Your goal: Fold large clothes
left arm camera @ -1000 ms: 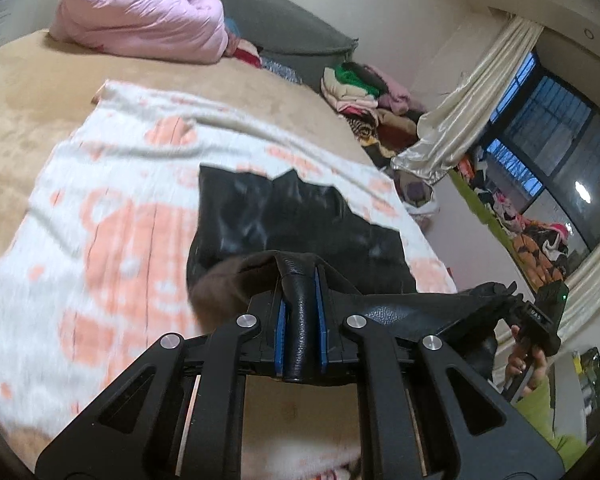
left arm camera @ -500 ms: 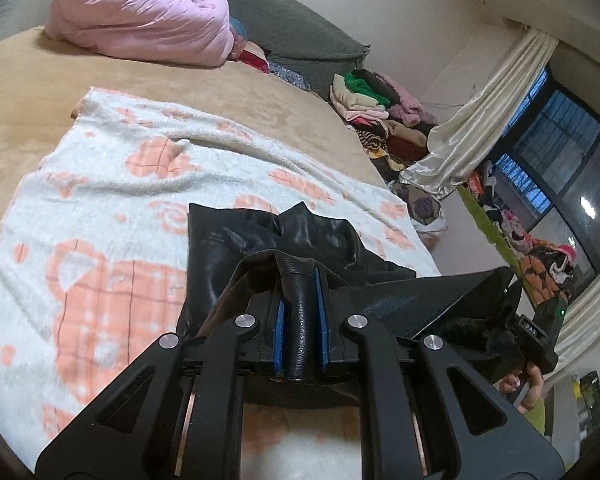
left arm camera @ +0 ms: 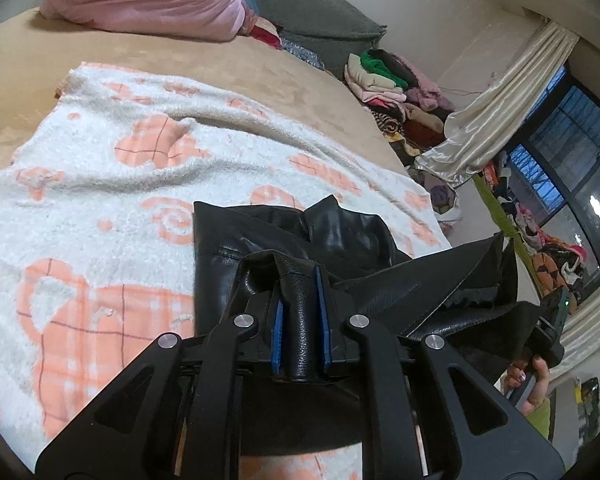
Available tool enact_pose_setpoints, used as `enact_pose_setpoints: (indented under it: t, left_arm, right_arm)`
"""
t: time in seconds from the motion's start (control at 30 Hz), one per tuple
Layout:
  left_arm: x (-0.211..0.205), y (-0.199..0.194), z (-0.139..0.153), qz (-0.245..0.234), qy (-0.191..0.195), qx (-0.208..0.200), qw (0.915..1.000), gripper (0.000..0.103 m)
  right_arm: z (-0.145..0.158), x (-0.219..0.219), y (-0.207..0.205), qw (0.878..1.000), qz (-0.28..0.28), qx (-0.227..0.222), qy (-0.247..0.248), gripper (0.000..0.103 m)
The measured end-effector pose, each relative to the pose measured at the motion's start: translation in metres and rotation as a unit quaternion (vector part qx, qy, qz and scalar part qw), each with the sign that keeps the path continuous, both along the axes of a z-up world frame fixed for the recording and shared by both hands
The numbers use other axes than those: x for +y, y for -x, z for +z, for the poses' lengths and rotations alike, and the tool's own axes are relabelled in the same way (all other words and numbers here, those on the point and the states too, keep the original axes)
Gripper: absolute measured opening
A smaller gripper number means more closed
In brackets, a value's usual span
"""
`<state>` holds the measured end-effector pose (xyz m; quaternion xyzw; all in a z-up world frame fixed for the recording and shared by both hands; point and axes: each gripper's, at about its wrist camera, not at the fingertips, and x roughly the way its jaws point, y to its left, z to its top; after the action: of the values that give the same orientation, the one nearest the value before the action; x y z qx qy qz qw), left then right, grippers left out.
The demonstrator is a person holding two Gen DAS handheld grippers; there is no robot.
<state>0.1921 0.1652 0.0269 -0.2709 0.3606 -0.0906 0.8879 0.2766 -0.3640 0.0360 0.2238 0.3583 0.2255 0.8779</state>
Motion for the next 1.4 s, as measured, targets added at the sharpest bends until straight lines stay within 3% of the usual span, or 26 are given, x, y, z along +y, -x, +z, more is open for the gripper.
enact_pose_setpoints:
  t: [0.27,0.4,0.53,0.63,0.8,0.9,0.97,1.07,1.1,1.2,1.23,1.27,1.3,1.33,1.37,1.4]
  left_arm:
    - [0.003,-0.023,-0.023,-0.006,0.003,0.015,0.9999,0.011]
    - [0.006,-0.028,-0.033,-0.011,0.014,0.019,0.9997,0.013]
    - [0.01,-0.031,-0.042,-0.016,0.048,0.017,0.9986,0.021]
    - [0.012,-0.028,-0.038,-0.017,0.057,0.005,0.9982,0.032]
    - [0.018,-0.017,-0.02,0.004,0.046,-0.033,0.9984,0.04]
    - [0.021,-0.013,-0.013,0.022,0.015,-0.039,0.9989,0.049]
    - [0.014,-0.017,-0.018,0.025,-0.025,-0.024,0.9991,0.051]
    - [0.002,-0.026,-0.034,0.022,-0.084,0.002,0.9962,0.051]
    - [-0.004,-0.03,-0.041,0.021,-0.103,0.01,0.9944,0.051]
    - [-0.011,-0.033,-0.054,0.008,-0.113,0.018,0.9934,0.049]
    - [-0.013,-0.034,-0.056,0.008,-0.121,0.017,0.9924,0.045]
    - [-0.016,-0.033,-0.056,0.011,-0.137,0.013,0.9903,0.032]
    - [-0.018,-0.033,-0.055,0.013,-0.149,0.01,0.9887,0.02]
    - [-0.019,-0.031,-0.052,0.013,-0.156,0.003,0.9877,0.014]
    - [-0.017,-0.028,-0.045,0.013,-0.155,-0.011,0.9878,0.006]
    - [-0.015,-0.025,-0.037,0.017,-0.154,-0.029,0.9874,0.005]
  right_arm:
    - [-0.02,0.005,-0.023,1.0,0.004,0.02,0.019,0.016]
    - [-0.029,0.008,-0.035,0.999,0.01,0.035,0.027,0.023]
    - [-0.037,0.009,-0.044,0.998,0.02,0.046,0.022,0.036]
    - [-0.037,0.001,-0.045,0.999,0.008,0.039,0.01,0.065]
    - [-0.027,-0.016,-0.039,1.0,-0.003,0.008,-0.011,0.072]
    - [-0.018,-0.012,-0.036,0.999,-0.009,-0.018,0.039,0.073]
    - [-0.016,0.001,-0.035,0.994,-0.008,-0.035,0.103,0.073]
    - [-0.019,0.026,-0.035,0.975,0.002,-0.054,0.217,0.073]
    - [-0.023,0.038,-0.036,0.962,0.011,-0.062,0.264,0.073]
    - [-0.038,0.06,-0.044,0.942,0.037,-0.071,0.327,0.071]
    - [-0.044,0.065,-0.048,0.939,0.043,-0.071,0.335,0.063]
    - [-0.048,0.07,-0.051,0.936,0.047,-0.074,0.34,0.051]
    - [-0.052,0.075,-0.054,0.932,0.044,-0.076,0.353,0.027]
    - [-0.054,0.077,-0.055,0.927,0.036,-0.077,0.366,0.014]
    - [-0.052,0.077,-0.055,0.926,0.031,-0.081,0.366,0.01]
    - [-0.045,0.074,-0.053,0.929,0.021,-0.094,0.356,0.009]
